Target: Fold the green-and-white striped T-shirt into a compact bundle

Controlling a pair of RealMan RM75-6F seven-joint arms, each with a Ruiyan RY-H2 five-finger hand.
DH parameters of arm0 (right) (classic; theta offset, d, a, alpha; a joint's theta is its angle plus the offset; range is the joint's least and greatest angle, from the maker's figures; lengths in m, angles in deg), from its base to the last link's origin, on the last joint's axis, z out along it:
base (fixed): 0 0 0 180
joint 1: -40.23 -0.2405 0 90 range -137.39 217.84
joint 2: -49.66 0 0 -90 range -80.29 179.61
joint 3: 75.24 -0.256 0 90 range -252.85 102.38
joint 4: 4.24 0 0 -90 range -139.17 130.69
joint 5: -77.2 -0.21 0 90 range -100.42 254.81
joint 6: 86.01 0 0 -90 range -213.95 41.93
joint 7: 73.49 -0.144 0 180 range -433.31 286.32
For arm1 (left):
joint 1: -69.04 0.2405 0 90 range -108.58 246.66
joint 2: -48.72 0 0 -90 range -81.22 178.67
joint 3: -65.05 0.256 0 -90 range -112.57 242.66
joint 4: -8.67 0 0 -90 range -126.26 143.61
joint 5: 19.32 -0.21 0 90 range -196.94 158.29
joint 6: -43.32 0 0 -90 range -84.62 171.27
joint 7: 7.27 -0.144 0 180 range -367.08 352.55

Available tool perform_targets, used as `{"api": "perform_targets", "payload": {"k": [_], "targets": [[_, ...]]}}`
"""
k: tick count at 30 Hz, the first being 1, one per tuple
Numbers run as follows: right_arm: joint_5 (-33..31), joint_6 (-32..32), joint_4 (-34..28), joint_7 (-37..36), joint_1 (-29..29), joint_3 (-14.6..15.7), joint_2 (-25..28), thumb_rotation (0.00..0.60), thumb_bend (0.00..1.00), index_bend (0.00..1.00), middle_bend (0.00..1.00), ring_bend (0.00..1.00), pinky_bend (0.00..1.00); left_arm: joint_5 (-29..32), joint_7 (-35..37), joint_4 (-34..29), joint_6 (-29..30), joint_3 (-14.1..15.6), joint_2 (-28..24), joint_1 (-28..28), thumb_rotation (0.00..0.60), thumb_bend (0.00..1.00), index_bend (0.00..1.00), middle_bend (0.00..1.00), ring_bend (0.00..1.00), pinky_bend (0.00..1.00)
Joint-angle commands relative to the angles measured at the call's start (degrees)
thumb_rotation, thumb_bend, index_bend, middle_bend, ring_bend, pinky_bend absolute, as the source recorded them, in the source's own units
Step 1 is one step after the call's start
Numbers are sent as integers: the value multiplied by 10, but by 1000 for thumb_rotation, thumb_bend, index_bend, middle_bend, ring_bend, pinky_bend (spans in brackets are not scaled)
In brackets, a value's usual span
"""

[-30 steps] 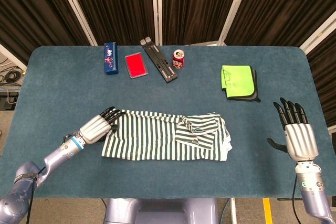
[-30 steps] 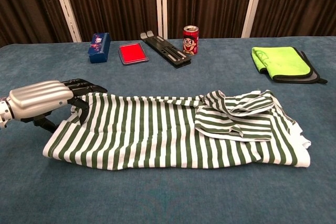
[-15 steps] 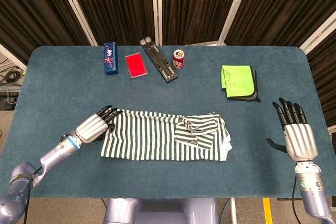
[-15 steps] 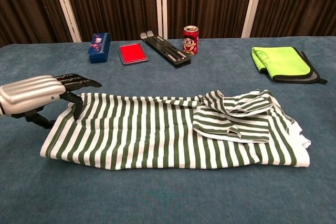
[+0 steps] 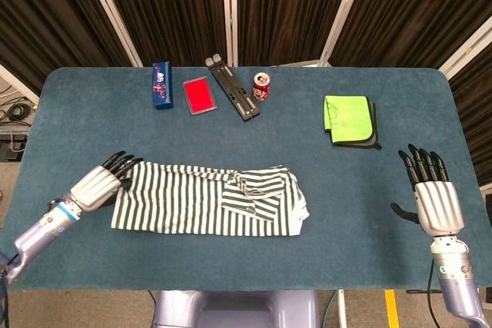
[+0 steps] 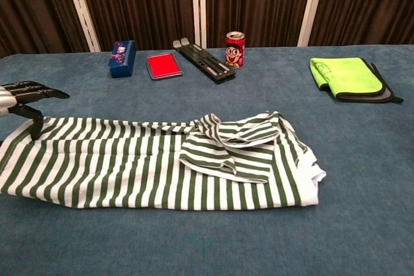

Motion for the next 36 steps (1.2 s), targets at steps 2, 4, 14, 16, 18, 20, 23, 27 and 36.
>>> {"api": "perform_targets", "payload": {"k": [2, 4, 14, 16, 18, 20, 23, 27, 36], "targets": [[2, 1, -2, 2, 0, 0, 0, 600, 0, 10, 0, 0, 0, 11, 7, 16, -9, -1, -19, 29, 600, 568, 842, 0, 0, 0], [4, 1, -3, 2, 0, 0, 0, 600, 0, 10, 0, 0, 0, 18, 10, 23, -15, -4, -26, 42, 600, 570, 843, 0, 0, 0], [8, 1, -7, -1, 1, 0, 1, 600, 0, 10, 0, 0, 0, 65, 28, 66, -66, -37, -48, 99, 600, 572, 852, 0, 0, 0], [10, 0, -8, -1, 0, 0, 1, 600, 0, 10, 0, 0, 0, 73, 29, 71, -80, -44, -50, 102, 600, 572, 852, 0, 0, 0], [11, 1, -9, 0, 0, 1, 1, 600, 0, 10, 0, 0, 0, 80, 34, 71, -90, -51, -50, 103, 600, 572, 852, 0, 0, 0], [12, 1, -10, 0, 1, 1, 1, 600, 0, 10, 0, 0, 0, 89, 46, 66, -88, -60, -48, 102, 600, 572, 852, 0, 0, 0], [12, 2, -11, 0, 1, 0, 2, 600, 0, 10, 0, 0, 0, 91, 53, 60, -57, -67, -44, 93, 600, 572, 853, 0, 0, 0], [12, 3, -13, -1, 2, 0, 3, 600, 0, 10, 0, 0, 0, 88, 56, 48, -7, -73, -35, 72, 600, 572, 853, 0, 0, 0], [11, 8, -17, -14, 6, -4, 10, 600, 0, 11, 0, 0, 0, 74, 33, 19, 46, -80, -9, 9, 600, 572, 854, 0, 0, 0]]}}
